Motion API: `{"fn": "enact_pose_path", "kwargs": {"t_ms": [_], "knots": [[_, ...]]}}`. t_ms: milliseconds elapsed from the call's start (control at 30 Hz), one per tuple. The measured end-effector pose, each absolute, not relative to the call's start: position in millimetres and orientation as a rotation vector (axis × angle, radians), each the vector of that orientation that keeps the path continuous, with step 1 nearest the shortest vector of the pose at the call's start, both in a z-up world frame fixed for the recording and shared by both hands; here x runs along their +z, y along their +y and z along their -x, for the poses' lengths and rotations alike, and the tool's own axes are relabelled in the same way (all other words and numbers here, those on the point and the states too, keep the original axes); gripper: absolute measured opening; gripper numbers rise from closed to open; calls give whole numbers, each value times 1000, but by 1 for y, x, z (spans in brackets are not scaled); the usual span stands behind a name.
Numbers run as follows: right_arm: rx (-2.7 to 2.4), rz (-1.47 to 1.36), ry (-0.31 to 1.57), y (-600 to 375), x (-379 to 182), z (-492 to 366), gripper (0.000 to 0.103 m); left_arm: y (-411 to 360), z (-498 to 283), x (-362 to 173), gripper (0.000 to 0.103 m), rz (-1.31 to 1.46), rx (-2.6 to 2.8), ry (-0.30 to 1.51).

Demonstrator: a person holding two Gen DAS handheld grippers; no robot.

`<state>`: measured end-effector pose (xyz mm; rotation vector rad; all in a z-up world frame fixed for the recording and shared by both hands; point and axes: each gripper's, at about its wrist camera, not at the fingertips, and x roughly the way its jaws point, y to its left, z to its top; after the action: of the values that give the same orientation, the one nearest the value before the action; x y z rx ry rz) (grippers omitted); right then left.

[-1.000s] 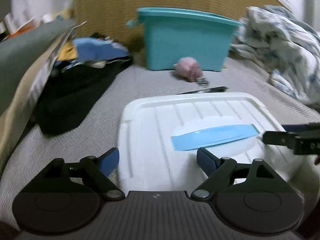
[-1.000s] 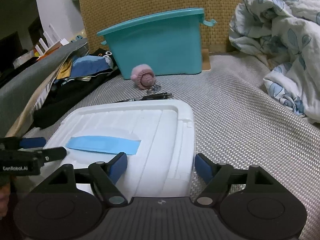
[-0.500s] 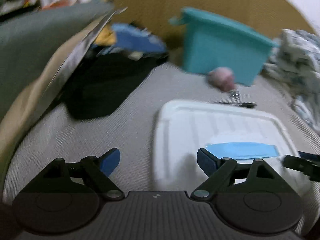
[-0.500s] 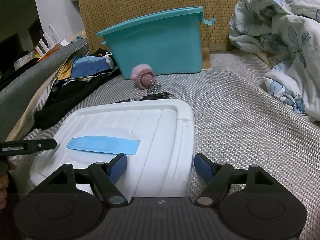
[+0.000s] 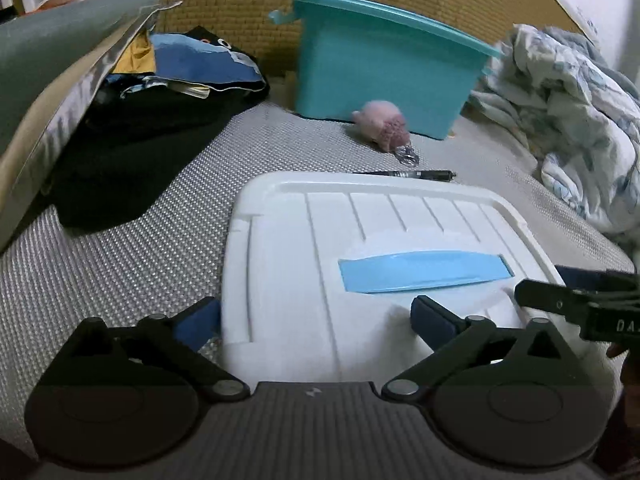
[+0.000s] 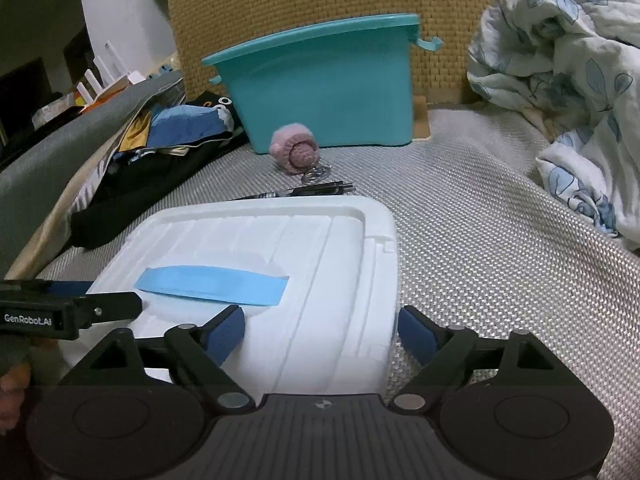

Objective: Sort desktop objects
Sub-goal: 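Close both grippers on the edges of the white lid, then lift the white lid with both grippers toward the teal bin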

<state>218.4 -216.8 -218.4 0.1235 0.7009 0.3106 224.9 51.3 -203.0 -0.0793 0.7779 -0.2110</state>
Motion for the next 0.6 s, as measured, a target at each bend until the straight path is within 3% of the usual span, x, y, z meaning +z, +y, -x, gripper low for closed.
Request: {"fn": "enact_pose_path", "kwargs": {"t_ms": [300,600], "knots": [[328,-117,706,-218,-219,-219,93,50,-225,-203,103,75,-222,777],[447,-441,785,-267,-220,-242,93,70,-244,-204,103,186,-288,814]]}}
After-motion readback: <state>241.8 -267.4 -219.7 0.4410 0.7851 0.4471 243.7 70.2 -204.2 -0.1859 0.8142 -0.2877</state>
